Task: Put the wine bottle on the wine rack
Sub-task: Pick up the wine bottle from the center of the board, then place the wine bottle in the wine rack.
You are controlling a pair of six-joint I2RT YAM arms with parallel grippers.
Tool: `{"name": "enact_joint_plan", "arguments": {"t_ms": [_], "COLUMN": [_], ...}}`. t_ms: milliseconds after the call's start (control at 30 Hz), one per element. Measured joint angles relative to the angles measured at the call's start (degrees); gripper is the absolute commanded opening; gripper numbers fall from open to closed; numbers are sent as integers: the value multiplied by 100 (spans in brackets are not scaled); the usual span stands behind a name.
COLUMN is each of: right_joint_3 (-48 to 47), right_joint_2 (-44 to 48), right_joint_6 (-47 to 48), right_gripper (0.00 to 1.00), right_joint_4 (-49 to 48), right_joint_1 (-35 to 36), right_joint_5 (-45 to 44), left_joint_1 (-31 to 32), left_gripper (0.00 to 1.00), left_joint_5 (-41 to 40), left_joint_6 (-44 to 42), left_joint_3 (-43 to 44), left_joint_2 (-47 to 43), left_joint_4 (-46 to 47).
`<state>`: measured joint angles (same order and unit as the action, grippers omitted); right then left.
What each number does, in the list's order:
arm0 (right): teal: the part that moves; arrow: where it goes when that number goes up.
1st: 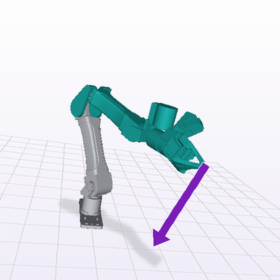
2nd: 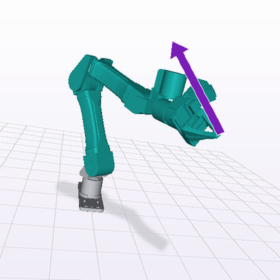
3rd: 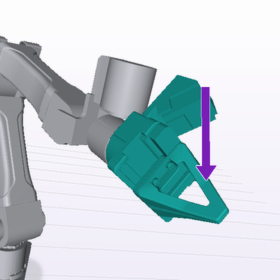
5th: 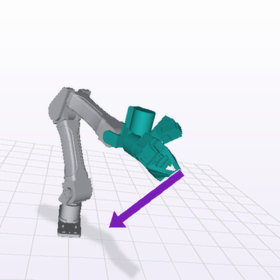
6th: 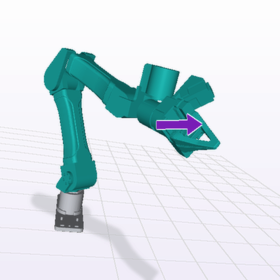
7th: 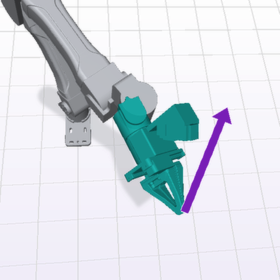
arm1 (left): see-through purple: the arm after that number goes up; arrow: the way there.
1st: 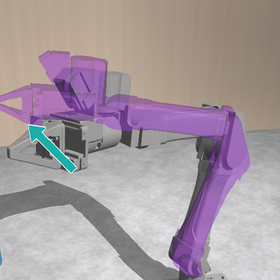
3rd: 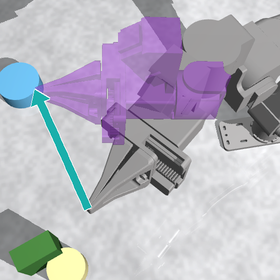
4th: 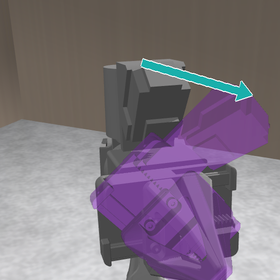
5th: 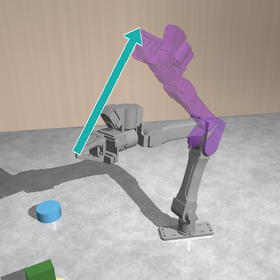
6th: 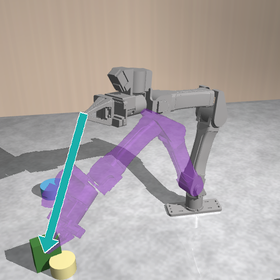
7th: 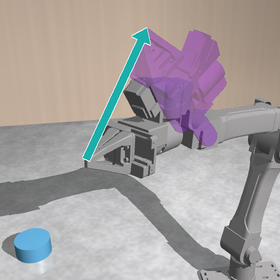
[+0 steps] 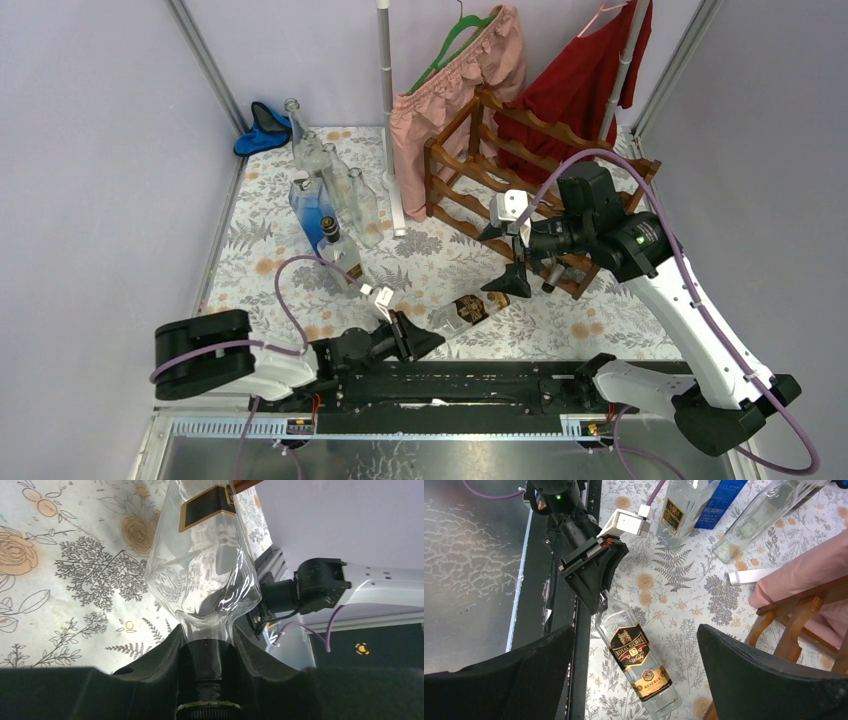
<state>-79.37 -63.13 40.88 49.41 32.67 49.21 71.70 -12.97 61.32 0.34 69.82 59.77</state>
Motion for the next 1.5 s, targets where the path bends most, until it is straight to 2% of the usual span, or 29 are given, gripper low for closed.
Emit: {"name": "enact_joint_plan", "arguments": {"t_ms": [400,900,1500], "right_joint_3": [166,317,319], "right_joint_2": [407,514,557], "right_joint_6": [-109,-116,-114], "right_gripper": [100,100,100], "right_joint_4": [-96,-131,-127], "right_joint_1": [-96,-111,-114], "right_joint_5": [140,149,199], "left_joint_1": [254,256,232], "left_gripper": [0,0,0], "left_joint_5": [-798,-1176,-1519], "left_joint_6": [-151,-210,24], "left_joint_3": [435,1161,1508], "left_joint_2": [1600,2378,2830], "left_joint_4": [1204,1569,1657]}}
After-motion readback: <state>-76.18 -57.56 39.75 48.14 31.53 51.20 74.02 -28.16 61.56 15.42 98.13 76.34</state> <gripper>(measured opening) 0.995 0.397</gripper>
